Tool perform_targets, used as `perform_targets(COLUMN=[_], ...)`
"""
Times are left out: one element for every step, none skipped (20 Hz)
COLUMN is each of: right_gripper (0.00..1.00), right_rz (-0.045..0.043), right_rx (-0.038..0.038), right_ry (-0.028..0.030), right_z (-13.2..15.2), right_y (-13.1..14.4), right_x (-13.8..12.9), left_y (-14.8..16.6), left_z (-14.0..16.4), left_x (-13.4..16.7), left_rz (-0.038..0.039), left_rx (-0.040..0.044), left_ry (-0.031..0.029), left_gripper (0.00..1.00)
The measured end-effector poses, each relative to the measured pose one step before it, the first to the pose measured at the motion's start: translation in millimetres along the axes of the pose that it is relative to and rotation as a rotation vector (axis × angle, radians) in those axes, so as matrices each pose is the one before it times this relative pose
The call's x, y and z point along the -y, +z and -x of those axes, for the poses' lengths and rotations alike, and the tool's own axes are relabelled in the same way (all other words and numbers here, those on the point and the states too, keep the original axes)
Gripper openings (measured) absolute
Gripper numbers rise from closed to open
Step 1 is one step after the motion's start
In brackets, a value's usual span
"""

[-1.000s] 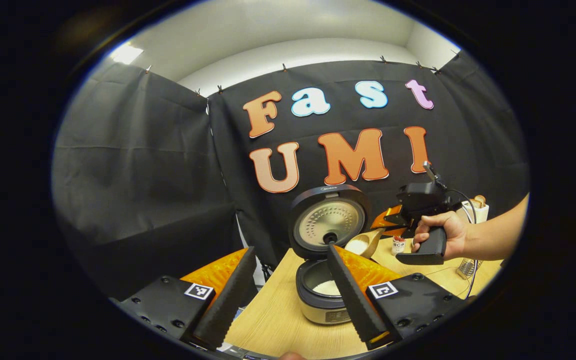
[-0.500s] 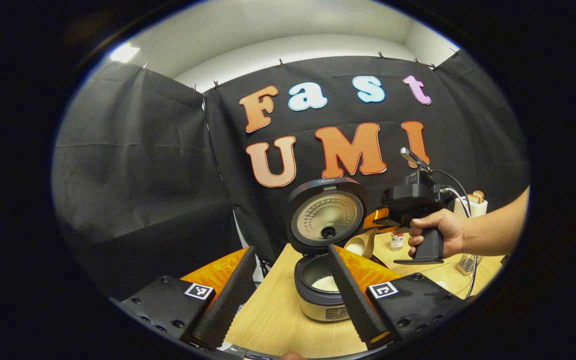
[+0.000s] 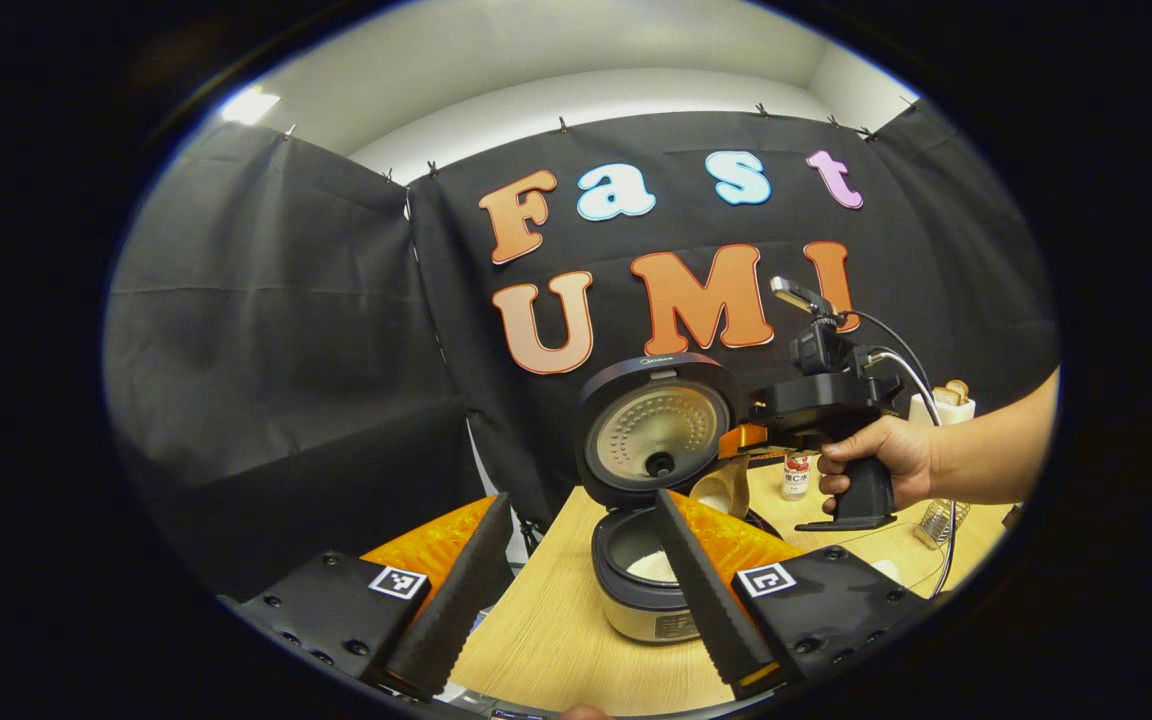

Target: Close the left gripper, press the button to open the rice cooker; take a wooden spoon from the chopstick holder with the right hand, scoop a spoonful of rice and pour it into the rice cooker, then put the wooden spoon back into the chopstick holder.

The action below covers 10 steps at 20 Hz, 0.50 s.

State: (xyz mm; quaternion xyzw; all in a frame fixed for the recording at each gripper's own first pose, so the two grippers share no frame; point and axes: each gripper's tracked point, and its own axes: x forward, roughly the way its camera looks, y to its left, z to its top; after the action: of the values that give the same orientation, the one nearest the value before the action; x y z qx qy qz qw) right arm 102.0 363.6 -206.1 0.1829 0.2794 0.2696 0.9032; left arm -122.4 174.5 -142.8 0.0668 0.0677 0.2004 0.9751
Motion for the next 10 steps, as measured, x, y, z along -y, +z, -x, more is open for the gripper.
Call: perform_targets(right_gripper=[0.08,0.08,0.08,0.08,0.08,0.08,0.08,0.08,0.08,0.08], right_rz=[0.02398,0.017,0.01755,0.01768,0.02461,0.02828,0.03259,0.02825,0.02077,0.01837], right_rx=[-0.00125,0.00053,0.00014,0.00555,0.00429,0.00457,0.00082,0.00184,-0.00004,0.00295], right_ry=[0.00333,0.00148,0.00681,-0.00021,0.00156,-0.00202,0.00246,0.0012,0.00201,0.00248], right_z=[0.76,0.59,0.34,1.4,1.37,1.13,0.34,0.33,0.91,0.81], right_y=[-1.31,-0.27,0.47,1.15,-0.17,0.63,0.24,0.91,-0.68,0.98], right_x=[-2.34,-1.44,-2.81,-0.84,-2.4,-0.81,-2.2,-2.39,-2.11,-2.45], left_y=[0.9,0.29,-0.37,-0.61,-1.42,0.04,-0.36,0.05,0.27,0.84], left_z=[0.09,-1.13,0.25,1.08,0.18,-0.13,0.77,0.11,0.76,1.49], left_x=[0.98,-0.42,0.37,-0.53,-0.84,-1.16,-1.72,-1.49,-0.76,-0.7], left_rz=[-0.00275,-0.00043,0.0005,0.00029,0.00042,0.00031,-0.00036,-0.00001,-0.00063,-0.00112], left_rx=[0.00166,0.00129,-0.00126,-0.00166,-0.00209,-0.0015,-0.0021,-0.00126,0.00032,-0.00029], left_ry=[-0.00228,-0.00147,-0.00156,0.0006,0.00204,0.00252,0.00438,0.0027,0.00309,0.004], left_gripper=[0.97,0.97,0.97,0.97,0.97,0.97,0.97,0.97,0.97,0.93])
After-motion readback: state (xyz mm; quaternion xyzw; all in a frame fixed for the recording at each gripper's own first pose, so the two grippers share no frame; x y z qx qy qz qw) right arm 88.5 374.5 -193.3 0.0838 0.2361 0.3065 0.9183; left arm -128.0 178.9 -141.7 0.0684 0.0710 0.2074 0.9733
